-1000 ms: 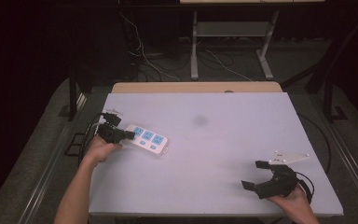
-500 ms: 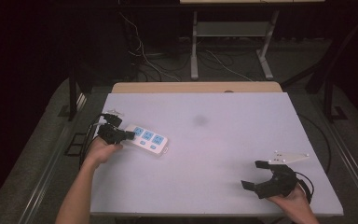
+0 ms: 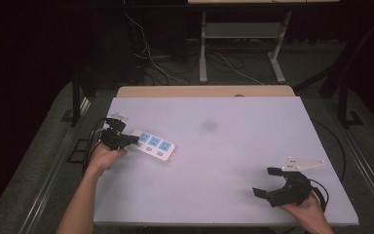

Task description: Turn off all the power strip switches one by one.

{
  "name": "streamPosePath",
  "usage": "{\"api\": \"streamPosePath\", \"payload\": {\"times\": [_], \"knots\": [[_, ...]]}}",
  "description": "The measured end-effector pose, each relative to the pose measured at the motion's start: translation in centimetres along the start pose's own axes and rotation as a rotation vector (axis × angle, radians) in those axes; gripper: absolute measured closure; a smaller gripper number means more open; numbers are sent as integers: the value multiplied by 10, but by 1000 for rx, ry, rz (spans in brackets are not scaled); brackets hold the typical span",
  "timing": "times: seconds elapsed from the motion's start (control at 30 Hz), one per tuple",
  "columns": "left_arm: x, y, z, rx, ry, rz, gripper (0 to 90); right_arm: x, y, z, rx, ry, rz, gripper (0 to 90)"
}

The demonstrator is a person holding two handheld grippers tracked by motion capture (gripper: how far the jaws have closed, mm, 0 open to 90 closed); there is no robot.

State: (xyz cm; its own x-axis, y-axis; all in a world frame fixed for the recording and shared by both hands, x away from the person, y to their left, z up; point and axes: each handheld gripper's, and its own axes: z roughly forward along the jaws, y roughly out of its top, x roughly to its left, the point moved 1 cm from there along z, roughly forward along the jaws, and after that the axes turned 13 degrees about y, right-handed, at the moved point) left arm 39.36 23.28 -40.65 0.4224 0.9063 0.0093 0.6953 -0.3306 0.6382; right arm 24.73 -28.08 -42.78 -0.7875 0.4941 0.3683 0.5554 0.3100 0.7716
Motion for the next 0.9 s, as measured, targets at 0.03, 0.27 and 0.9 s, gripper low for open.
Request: {"api": "streamPosePath", "payload": {"times": [0.03, 0.27, 0.9], "knots": [[0, 0, -4, -16, 1, -5, 888, 0, 0, 0, -1, 0, 1, 7], [-3, -7, -32, -127, 2, -37, 832, 0, 0, -1, -5, -1, -2, 7], [-30, -41, -75, -342, -69, -117, 371, 1, 0, -2, -11, 0, 3, 7]]}}
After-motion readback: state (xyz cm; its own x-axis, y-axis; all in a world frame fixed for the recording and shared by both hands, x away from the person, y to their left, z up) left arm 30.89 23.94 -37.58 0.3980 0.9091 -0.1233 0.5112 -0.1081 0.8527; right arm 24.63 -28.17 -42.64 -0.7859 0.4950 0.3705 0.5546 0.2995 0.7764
